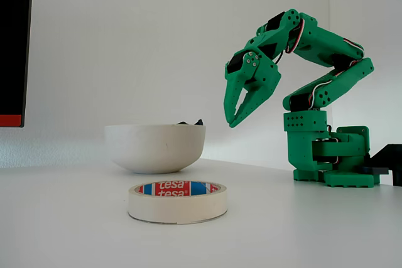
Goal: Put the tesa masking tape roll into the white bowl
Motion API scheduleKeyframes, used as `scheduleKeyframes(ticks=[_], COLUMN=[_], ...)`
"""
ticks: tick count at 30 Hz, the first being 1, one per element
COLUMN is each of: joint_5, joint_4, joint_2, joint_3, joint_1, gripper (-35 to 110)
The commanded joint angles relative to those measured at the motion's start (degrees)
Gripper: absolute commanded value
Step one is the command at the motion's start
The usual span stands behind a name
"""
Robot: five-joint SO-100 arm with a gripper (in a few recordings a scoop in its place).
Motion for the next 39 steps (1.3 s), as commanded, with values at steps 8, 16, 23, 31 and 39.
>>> scheduleKeyframes(ticks=[8,16,23,31,39], joint_5=[3.25,3.96,4.22,5.45,6.15], joint_4=[-8.35,-11.07,-12.04,-12.22,-14.33], joint_2=[-26.72,-29.27,-35.24,-38.23,-42.19], joint_3=[-12.48,-13.54,-15.91,-17.4,-17.84], joint_1=[-4.66,-5.98,-6.42,-9.05,-10.11], gripper=[-1,7,13,14,13])
